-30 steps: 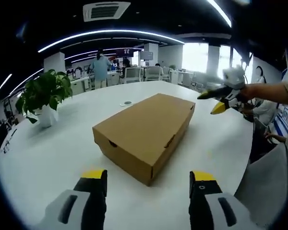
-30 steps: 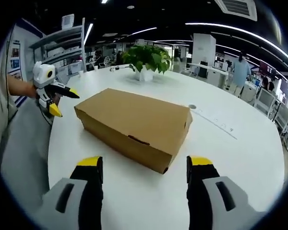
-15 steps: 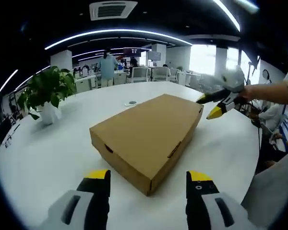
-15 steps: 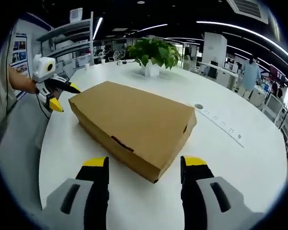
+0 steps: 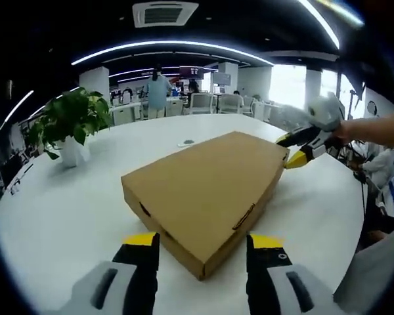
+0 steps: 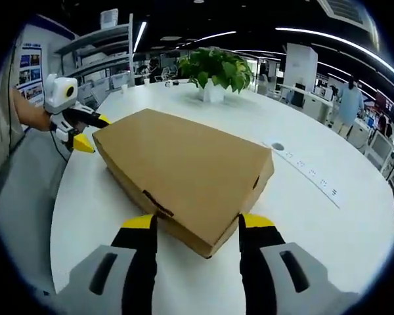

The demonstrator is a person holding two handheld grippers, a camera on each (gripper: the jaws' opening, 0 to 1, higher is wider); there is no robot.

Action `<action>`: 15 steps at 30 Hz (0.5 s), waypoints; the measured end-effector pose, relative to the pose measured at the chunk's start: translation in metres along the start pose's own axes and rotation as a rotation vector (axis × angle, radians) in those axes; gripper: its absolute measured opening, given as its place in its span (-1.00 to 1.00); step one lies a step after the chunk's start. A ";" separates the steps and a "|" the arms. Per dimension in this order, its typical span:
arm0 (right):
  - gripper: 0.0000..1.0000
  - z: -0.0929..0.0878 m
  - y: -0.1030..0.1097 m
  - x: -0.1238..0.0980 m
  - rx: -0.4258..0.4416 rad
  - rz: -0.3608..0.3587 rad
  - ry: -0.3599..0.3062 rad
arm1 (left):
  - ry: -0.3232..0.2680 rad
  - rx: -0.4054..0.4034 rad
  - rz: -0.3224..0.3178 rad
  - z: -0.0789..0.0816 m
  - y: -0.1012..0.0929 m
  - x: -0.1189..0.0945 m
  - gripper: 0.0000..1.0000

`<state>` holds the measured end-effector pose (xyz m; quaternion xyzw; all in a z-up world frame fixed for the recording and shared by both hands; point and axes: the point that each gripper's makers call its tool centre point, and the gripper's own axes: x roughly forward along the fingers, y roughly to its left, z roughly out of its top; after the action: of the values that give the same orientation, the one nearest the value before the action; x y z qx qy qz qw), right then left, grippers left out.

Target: Operate the shoe box by opening the lid, removing the specified soft item, and placing it in the target area until the item is outside and the box remains undamaged.

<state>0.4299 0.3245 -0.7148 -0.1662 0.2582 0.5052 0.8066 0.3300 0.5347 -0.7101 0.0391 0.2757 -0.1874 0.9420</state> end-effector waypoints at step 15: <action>-0.10 0.000 0.001 0.000 0.015 -0.003 -0.001 | 0.010 -0.015 0.041 0.000 0.003 0.005 0.04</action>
<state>0.4285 0.3248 -0.7144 -0.1602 0.2614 0.5021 0.8087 0.3346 0.5358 -0.7131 0.0388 0.2809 -0.1657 0.9445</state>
